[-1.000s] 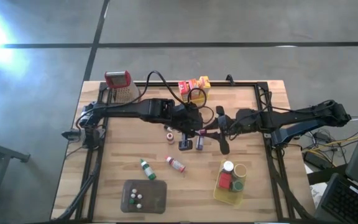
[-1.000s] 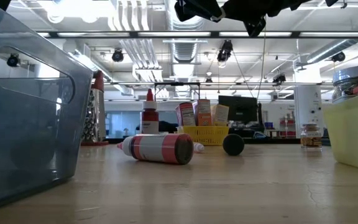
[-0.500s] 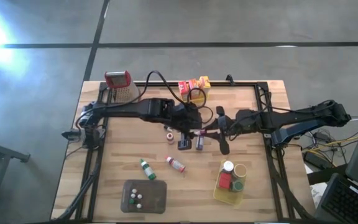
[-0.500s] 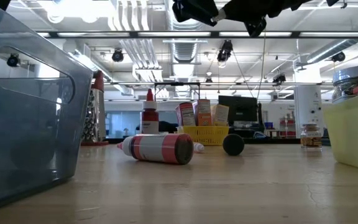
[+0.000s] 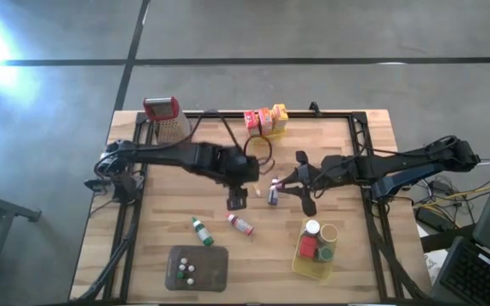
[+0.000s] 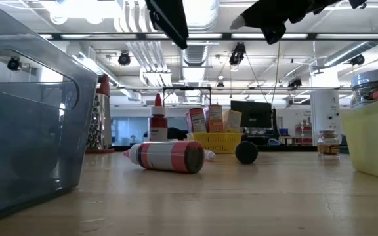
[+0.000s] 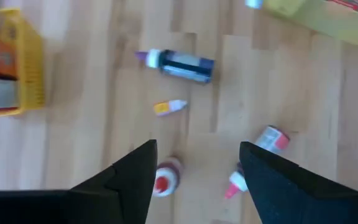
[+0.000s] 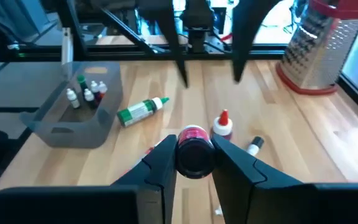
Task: Pick & Place Kitchen Items
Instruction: Put the small pink food coloring bottle into the black bin
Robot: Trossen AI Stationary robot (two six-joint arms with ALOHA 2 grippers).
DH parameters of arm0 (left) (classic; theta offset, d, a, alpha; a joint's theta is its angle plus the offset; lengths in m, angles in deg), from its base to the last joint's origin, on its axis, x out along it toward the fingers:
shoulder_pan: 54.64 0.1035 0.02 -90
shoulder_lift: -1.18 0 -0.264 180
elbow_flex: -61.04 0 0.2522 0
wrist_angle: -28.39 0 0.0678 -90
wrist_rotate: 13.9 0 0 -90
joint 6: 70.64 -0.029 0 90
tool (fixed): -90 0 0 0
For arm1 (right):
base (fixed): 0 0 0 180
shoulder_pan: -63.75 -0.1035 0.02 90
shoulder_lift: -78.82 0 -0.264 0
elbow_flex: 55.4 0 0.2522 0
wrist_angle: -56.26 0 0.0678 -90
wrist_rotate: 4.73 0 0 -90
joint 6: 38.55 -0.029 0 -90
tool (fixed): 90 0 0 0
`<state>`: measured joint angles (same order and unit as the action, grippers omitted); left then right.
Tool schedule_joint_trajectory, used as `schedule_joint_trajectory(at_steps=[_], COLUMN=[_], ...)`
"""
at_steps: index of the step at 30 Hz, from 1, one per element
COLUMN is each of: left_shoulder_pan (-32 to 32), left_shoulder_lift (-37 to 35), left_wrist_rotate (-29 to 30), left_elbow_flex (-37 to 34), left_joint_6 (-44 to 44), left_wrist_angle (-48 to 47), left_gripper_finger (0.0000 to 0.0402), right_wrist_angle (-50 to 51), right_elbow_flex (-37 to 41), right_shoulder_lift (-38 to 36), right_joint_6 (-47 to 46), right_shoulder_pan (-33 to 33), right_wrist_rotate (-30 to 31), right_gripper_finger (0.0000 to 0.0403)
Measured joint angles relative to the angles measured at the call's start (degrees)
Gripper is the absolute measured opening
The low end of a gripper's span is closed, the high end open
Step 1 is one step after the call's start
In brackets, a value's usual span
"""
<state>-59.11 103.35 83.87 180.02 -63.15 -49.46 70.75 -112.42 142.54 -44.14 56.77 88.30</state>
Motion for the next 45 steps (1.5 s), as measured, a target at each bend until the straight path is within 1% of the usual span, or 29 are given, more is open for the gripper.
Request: schedule_joint_trajectory(at_steps=[3,5,7,9,12,15,17,18,20,22,24,26,29,31,35,41,45], left_shoulder_pan=[-2.37,-4.32,-6.32,-8.30,-10.31,-10.47,-10.25,-9.89,-9.00,-8.13,-7.57,-7.52,-7.58,-7.58,-7.61,-7.23,-7.18], left_shoulder_lift=[-2.49,-4.90,-7.92,-11.32,-16.33,-19.52,-20.38,-20.49,-20.50,-20.50,-20.50,-20.50,-20.01,-19.37,-16.46,-11.73,-10.13], left_wrist_rotate=[2.05,5.22,8.46,12.02,16.34,16.99,16.93,16.87,16.33,16.24,15.81,13.82,9.41,7.79,7.58,7.57,7.92], left_elbow_flex=[-7.14,-12.85,-19.48,-26.70,-38.15,-48.91,-54.83,-57.23,-60.64,-62.49,-62.96,-62.89,-61.66,-60.62,-58.06,-53.40,-50.71], left_joint_6=[0.41,0.49,0.52,0.49,-1.09,-2.95,-3.11,-3.13,-2.63,-0.34,0.80,0.47,-3.33,-7.79,-15.50,-19.42,-21.70], left_wrist_angle=[7.81,15.04,23.30,33.58,54.47,78.46,94.39,100.88,110.51,114.38,114.86,114.66,114.55,114.56,114.55,114.45,114.49], left_gripper_finger=[0.0228,0.0226,0.0223,0.0222,0.0222,0.0222,0.0222,0.0222,0.0222,0.0222,0.0222,0.0222,0.0222,0.0222,0.0222,0.0222,0.0217], right_wrist_angle=[-3.40,-6.88,-12.25,-18.83,-31.71,-42.93,-45.41,-45.99,-46.00,-45.14,-44.38,-44.37,-44.56,-44.55,-44.63,-44.61,-44.59], right_elbow_flex=[2.06,4.27,6.91,9.51,13.44,16.22,16.49,16.49,15.85,14.86,14.62,14.55,14.56,14.61,14.61,14.63,14.63], right_shoulder_lift=[-0.04,-0.13,-0.13,-0.13,-0.13,0.12,0.09,0.09,0.13,0.28,0.34,0.39,0.37,0.37,0.37,0.37,0.37], right_joint_6=[0.04,0.05,0.18,0.25,1.18,2.60,3.88,4.38,5.21,5.91,5.97,5.83,5.84,5.79,5.75,5.64,5.75], right_shoulder_pan=[-0.80,-1.37,-1.78,-1.91,-1.91,-1.91,-1.88,-1.88,-1.88,-1.88,-1.91,-1.91,-1.91,-1.91,-1.91,-1.93,-2.06], right_wrist_rotate=[0.10,0.13,-0.02,-0.02,0.01,-0.07,-0.04,-0.05,-0.21,-1.05,-1.76,-1.82,-1.81,-1.84,-1.97,-1.97,-2.01], right_gripper_finger=[0.0072,0.0069,0.0070,0.0076,0.0085,0.0081,0.0075,0.0072,0.0070,0.0073,0.0081,0.0086,0.0085,0.0078,0.0070,0.0088,0.0084])
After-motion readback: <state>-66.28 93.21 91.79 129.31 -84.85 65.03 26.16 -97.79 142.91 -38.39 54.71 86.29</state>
